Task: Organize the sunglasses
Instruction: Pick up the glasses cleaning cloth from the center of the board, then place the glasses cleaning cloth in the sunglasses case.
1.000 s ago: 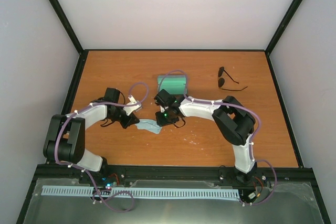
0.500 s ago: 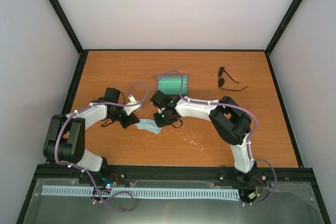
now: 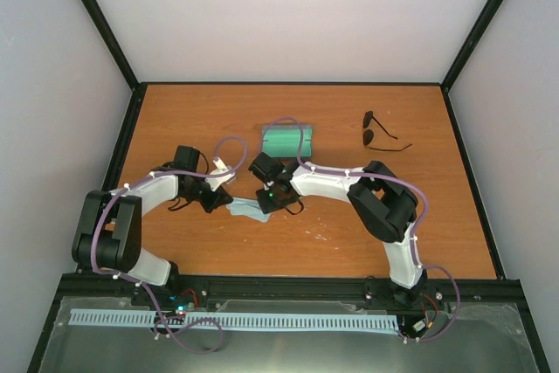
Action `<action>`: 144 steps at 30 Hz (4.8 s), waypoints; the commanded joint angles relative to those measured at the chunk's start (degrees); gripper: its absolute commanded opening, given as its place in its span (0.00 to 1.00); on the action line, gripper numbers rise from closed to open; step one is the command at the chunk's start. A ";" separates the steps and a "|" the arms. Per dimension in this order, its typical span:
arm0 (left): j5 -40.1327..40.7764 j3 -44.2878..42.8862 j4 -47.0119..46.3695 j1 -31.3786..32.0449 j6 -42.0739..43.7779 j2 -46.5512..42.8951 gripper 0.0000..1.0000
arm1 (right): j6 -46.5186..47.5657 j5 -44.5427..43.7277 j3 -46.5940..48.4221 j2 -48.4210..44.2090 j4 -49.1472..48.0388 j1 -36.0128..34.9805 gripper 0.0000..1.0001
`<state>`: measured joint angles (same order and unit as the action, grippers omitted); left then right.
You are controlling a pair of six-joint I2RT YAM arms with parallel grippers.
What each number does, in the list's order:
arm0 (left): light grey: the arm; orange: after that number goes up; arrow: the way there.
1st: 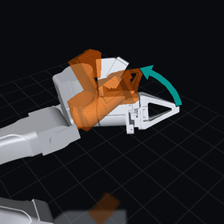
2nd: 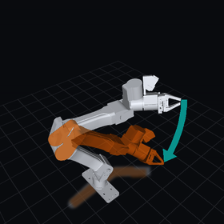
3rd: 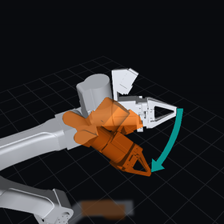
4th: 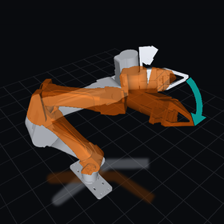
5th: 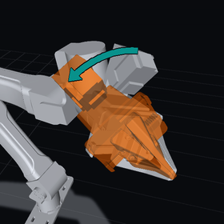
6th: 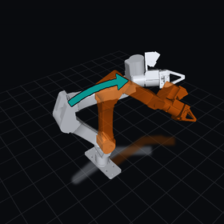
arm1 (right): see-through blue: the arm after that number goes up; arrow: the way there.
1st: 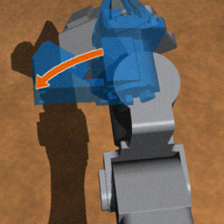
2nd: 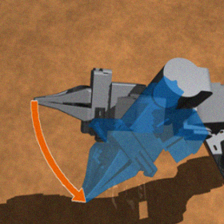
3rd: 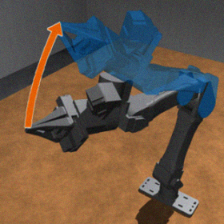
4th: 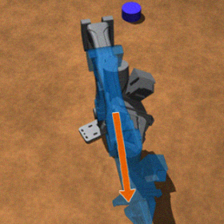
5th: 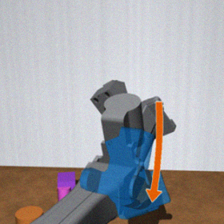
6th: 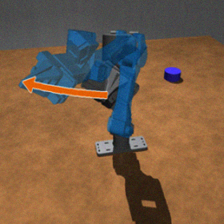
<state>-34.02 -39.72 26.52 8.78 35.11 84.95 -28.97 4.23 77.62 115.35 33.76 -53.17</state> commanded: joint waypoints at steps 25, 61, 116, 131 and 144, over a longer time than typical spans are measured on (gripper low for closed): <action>-8.37 -11.25 -4.85 0.93 -4.97 9.50 0.00 | 2.01 -12.70 -2.08 -7.83 -1.99 1.48 0.03; -9.52 -31.21 -6.98 5.37 -8.60 27.79 0.00 | 6.05 -13.70 1.23 -3.89 -5.80 13.44 0.03; -6.83 -49.25 -3.47 6.17 -9.21 38.83 0.01 | 13.12 -11.97 15.49 7.16 -4.71 22.22 0.03; -5.91 -50.23 -3.64 6.77 -9.22 40.86 0.01 | 13.50 -12.69 16.83 9.78 -5.09 22.49 0.03; -5.11 -50.19 -4.27 6.78 -9.95 40.31 0.01 | 13.63 -13.66 17.20 10.43 -6.81 23.11 0.03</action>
<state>-39.62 -87.92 22.92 15.29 26.09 125.16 -15.79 -7.14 93.43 124.99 28.32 -30.98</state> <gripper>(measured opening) 0.009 0.031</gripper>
